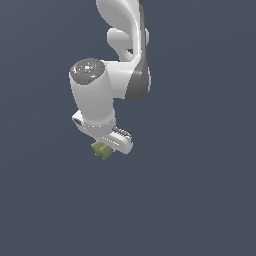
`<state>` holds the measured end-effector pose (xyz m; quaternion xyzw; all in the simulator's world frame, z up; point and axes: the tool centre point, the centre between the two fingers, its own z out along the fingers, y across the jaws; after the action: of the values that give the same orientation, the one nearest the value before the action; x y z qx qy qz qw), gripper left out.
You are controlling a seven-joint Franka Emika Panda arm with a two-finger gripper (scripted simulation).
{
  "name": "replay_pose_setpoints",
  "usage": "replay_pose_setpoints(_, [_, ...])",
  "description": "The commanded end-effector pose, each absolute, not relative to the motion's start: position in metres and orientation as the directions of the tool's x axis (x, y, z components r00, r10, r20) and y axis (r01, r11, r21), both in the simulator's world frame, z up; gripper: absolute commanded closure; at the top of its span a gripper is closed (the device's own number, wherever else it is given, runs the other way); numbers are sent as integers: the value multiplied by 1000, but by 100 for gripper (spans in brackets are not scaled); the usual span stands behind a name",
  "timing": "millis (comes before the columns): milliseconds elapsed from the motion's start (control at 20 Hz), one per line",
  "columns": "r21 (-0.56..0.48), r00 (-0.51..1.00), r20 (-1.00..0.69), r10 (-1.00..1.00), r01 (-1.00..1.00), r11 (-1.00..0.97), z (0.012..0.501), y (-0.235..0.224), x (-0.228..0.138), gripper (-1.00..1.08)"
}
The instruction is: Pick up the object and move it to a goal position.
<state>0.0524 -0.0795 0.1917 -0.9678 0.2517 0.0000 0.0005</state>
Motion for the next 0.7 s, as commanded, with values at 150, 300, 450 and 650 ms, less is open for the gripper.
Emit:
replay_pose_setpoints(150, [-1, 873, -1, -487, -487, -873, 248, -117, 47, 108])
replay_pose_setpoints(300, [-1, 873, -1, -487, -487, -873, 277, -136, 45, 108])
replay_pose_setpoints(450, [-1, 873, -1, -487, -487, -873, 305, -155, 44, 108])
replay_pose_setpoints(650, [0, 874, 0, -487, -487, -874, 333, -174, 43, 108])
